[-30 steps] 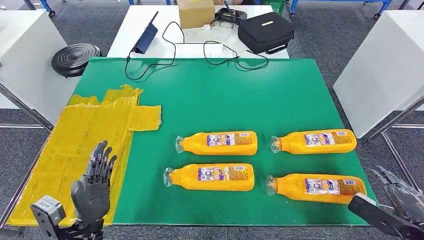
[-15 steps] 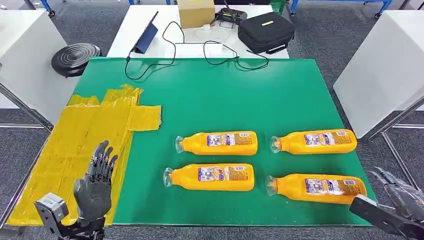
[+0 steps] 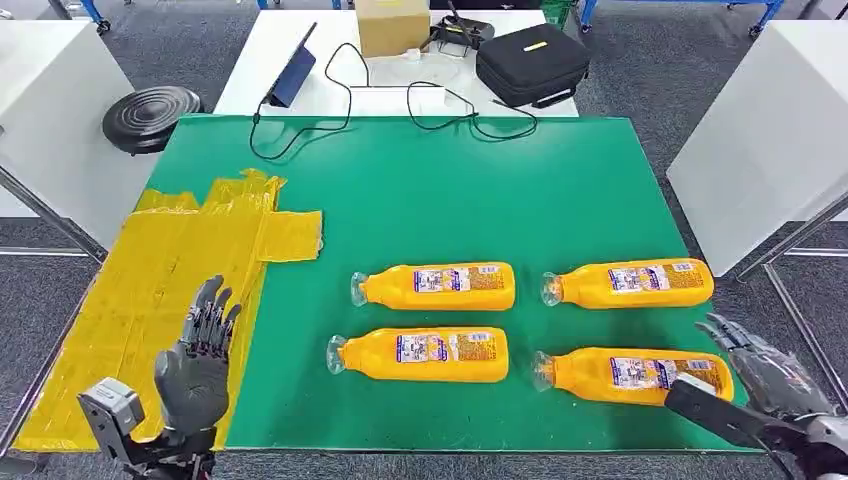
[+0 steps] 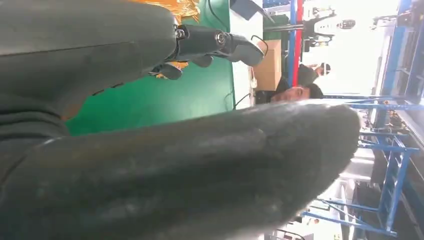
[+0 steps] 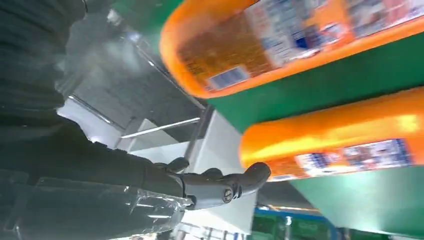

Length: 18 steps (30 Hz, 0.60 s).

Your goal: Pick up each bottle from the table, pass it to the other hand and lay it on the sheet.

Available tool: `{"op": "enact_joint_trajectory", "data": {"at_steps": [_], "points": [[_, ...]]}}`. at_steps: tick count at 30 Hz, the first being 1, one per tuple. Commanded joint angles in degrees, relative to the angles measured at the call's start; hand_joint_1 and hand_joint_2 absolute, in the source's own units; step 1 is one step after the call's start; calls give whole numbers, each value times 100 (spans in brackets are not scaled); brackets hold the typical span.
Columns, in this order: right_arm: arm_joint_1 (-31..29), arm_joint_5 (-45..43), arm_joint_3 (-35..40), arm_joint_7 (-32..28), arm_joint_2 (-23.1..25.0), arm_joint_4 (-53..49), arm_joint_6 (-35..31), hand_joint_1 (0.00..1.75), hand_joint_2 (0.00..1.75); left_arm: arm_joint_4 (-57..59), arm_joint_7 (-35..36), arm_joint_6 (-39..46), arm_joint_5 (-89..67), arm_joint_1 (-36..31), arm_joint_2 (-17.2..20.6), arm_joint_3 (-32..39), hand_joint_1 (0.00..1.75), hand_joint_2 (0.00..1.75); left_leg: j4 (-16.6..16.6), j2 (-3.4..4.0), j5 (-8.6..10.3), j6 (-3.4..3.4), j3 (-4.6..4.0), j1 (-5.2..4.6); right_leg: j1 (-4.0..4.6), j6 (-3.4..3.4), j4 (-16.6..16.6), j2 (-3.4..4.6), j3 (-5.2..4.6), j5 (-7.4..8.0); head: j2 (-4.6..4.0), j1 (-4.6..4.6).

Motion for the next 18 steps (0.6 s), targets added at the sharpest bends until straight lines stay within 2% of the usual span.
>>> {"op": "enact_joint_trajectory", "data": {"at_steps": [1,3,4,5,7,8,9,18], "points": [[-402,0,565,22,214,426,-22,0,175,373,28,4,7,-141,109,-146,0,0,-15,13,-7,4,39,5,10,-19,-21,0,40,-2,0,0],[-402,0,565,22,214,426,-22,0,175,373,28,4,7,-141,109,-146,0,0,-9,7,-3,2,20,2,5,-11,-12,0,21,0,0,0],[-401,0,578,13,201,426,-26,0,175,374,28,2,7,-142,111,-147,0,0,-20,17,-11,6,56,5,13,-27,-27,0,58,-5,0,0],[-440,0,624,15,236,439,-22,0,175,383,28,1,7,-145,104,-153,0,0,-10,10,-4,3,24,5,9,-15,-15,0,26,0,0,2],[-516,9,779,11,283,567,3,0,175,397,25,-9,5,-178,65,-144,0,0,-19,18,-10,6,53,6,13,-27,-27,1,54,-3,0,0],[-556,27,869,17,296,616,24,0,175,408,31,-11,6,-196,40,-131,0,0,-11,10,-3,2,23,6,9,-14,-17,1,26,2,0,2],[-569,67,983,52,266,650,55,0,175,418,47,-24,2,-222,20,-114,0,0,-16,17,-8,4,42,7,13,-22,-24,3,44,0,0,0],[-510,1,1836,293,-21,1253,235,0,175,505,68,-68,55,-222,130,-99,0,0,-10,5,-4,2,23,6,9,-11,-17,-2,28,0,0,0]]}}
